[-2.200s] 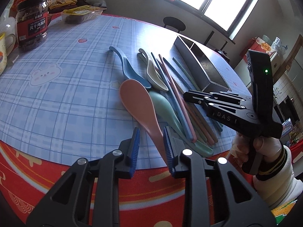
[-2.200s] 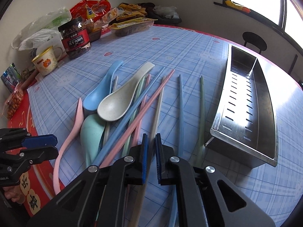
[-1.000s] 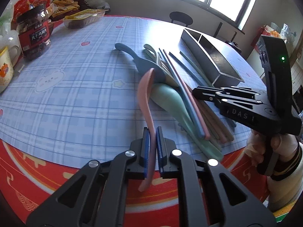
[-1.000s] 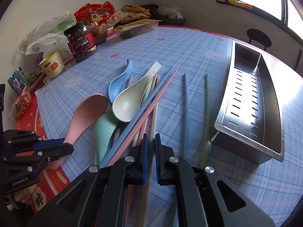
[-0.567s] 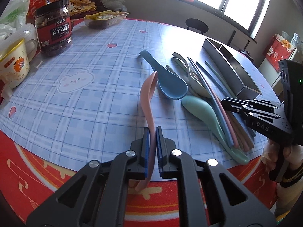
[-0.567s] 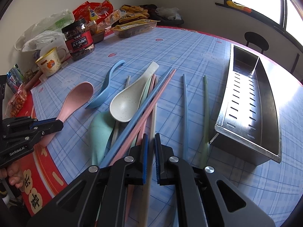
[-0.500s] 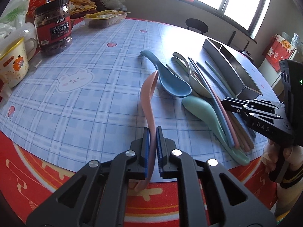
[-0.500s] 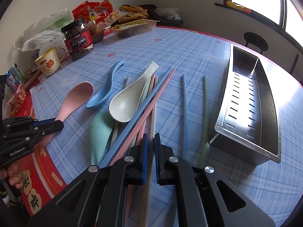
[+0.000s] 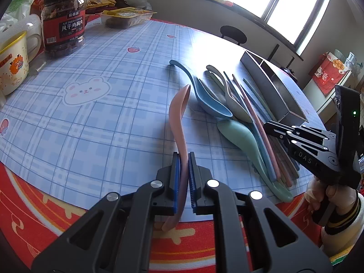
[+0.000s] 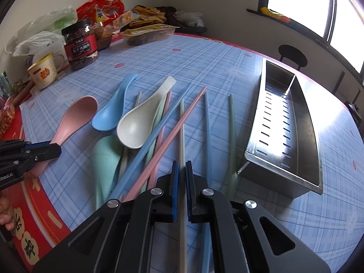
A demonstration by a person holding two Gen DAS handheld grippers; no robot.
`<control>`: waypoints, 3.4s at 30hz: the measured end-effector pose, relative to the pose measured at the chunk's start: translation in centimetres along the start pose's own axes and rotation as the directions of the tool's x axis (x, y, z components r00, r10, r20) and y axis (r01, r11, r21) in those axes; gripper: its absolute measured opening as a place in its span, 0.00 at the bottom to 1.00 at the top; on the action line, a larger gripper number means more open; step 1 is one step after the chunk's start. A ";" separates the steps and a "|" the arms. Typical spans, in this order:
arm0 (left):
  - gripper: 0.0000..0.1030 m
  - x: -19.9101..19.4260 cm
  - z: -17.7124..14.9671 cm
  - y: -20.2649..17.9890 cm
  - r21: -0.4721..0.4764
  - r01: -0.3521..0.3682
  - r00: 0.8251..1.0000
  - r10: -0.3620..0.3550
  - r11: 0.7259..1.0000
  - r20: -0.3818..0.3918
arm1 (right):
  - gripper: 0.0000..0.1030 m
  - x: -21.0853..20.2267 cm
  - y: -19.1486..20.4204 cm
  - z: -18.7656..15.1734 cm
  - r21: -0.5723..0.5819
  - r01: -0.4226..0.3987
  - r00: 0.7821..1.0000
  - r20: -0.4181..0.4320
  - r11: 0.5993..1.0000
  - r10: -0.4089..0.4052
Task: Organize utensils
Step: 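Lift and carry the pink spoon and beige chopstick over the steel tray, then lower both items into the steel tray and open both tools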
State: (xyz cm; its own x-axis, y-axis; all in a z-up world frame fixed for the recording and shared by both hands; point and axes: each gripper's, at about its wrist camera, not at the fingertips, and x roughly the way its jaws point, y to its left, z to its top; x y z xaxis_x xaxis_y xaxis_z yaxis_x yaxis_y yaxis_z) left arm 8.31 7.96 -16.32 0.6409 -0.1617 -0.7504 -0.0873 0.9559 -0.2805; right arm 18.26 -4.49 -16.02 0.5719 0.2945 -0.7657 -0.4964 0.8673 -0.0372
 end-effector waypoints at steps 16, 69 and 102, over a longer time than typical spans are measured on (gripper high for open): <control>0.11 -0.4 -0.3 1.4 -0.070 0.093 0.996 -0.093 0.993 0.006 | 0.06 -3.2 -1.6 -0.2 0.079 0.007 0.991 0.136 0.997 -0.018; 0.11 10.0 17.3 -16.7 -0.010 0.362 0.932 -0.362 0.932 -0.023 | 0.06 1.1 -21.8 3.2 0.654 -0.228 0.963 0.261 0.721 0.067; 0.38 18.8 23.5 -19.8 -0.124 0.251 0.964 -0.259 0.960 -0.057 | 0.33 0.6 -21.3 3.7 0.656 -0.187 0.968 0.248 0.731 0.025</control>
State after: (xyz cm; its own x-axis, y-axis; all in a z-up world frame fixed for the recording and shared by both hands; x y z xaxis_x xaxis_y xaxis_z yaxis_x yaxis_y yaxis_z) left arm 40.00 -8.23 -10.83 0.5970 -0.4177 -0.6849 -0.0175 0.8468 -0.5317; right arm 31.62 -21.34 -13.34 0.7035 0.4068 -0.5828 -0.0416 0.8422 0.5376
